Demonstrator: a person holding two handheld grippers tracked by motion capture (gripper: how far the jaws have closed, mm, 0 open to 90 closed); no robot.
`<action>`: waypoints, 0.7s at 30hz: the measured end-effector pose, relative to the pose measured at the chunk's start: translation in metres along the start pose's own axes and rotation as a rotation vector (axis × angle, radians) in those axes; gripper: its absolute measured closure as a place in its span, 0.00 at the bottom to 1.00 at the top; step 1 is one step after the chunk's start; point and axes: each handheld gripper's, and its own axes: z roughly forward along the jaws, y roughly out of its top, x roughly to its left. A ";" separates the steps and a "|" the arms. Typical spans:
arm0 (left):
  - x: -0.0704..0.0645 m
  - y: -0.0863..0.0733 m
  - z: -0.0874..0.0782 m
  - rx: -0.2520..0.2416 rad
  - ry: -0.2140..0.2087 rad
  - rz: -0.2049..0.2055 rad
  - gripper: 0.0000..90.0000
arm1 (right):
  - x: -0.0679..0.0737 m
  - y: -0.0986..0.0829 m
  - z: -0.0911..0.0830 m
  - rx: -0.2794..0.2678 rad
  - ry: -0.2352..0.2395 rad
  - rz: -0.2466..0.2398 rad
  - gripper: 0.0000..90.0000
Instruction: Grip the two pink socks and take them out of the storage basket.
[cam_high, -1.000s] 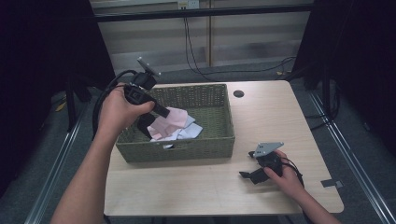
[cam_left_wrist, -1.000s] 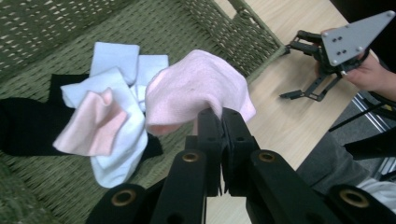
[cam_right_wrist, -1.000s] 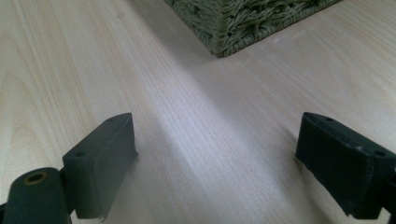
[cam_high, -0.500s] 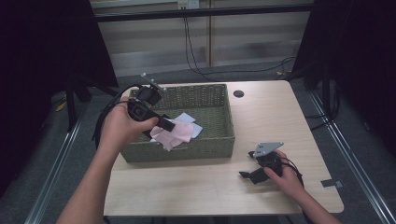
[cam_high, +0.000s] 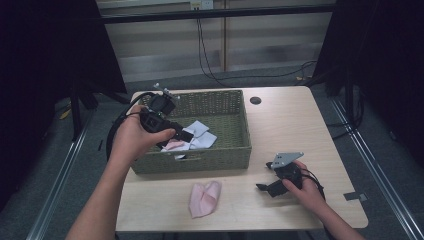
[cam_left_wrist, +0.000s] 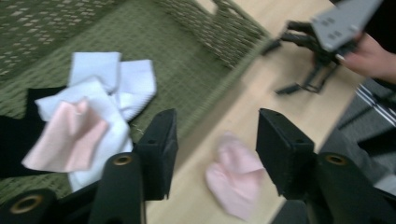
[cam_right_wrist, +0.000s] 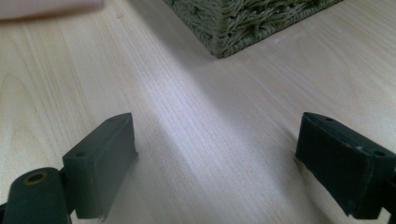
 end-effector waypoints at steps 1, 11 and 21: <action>0.007 -0.001 0.003 -0.002 0.009 -0.020 0.51 | 0.000 0.000 0.000 0.000 0.000 0.000 0.12; 0.071 -0.007 0.038 -0.029 0.115 -0.130 0.47 | 0.000 0.000 0.000 0.000 0.000 0.002 0.12; 0.104 -0.012 0.073 -0.007 0.154 -0.164 0.45 | 0.000 0.000 0.000 0.001 0.006 0.005 0.12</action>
